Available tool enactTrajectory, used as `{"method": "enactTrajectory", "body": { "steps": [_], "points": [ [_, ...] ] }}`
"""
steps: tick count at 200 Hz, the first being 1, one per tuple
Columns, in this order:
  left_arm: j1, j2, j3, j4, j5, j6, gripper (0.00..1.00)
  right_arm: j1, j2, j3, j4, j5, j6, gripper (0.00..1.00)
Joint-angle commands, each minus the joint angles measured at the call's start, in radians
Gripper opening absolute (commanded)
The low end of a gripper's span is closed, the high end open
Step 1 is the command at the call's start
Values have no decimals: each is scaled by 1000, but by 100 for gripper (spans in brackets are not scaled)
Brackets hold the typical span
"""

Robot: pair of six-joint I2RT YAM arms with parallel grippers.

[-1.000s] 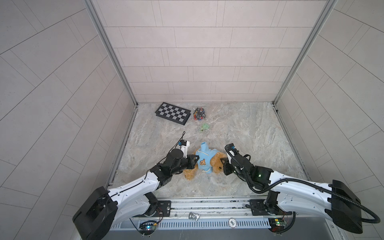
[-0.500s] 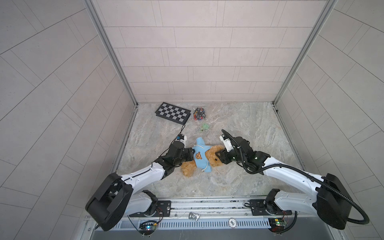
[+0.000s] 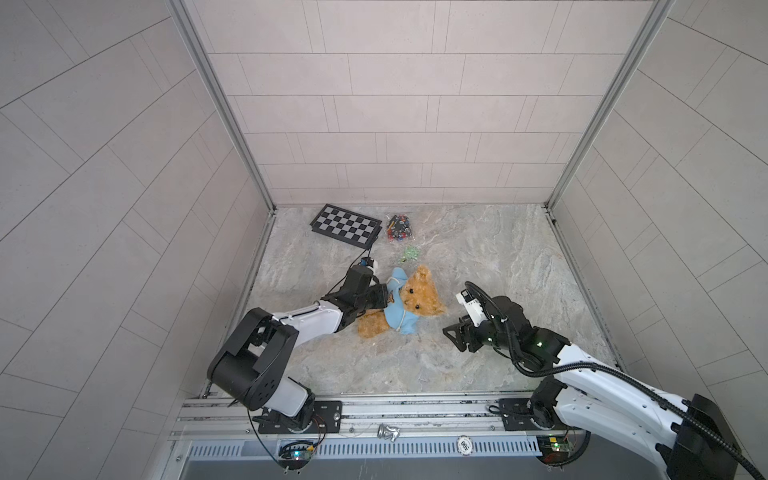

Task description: Dress the teddy bear

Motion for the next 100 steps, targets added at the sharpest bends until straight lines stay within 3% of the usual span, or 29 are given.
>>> {"method": "enactTrajectory", "body": {
  "steps": [1,58,100],
  "points": [
    [-5,31,23,-77,37,57,0,-9,45,57,80,-17,-83,75],
    [-5,65,58,-78,73,60,0,-10,192,116,189,-80,-114,74],
    [-5,87,74,-62,108,56,0,-10,262,137,248,-100,-106,54]
  ]
}}
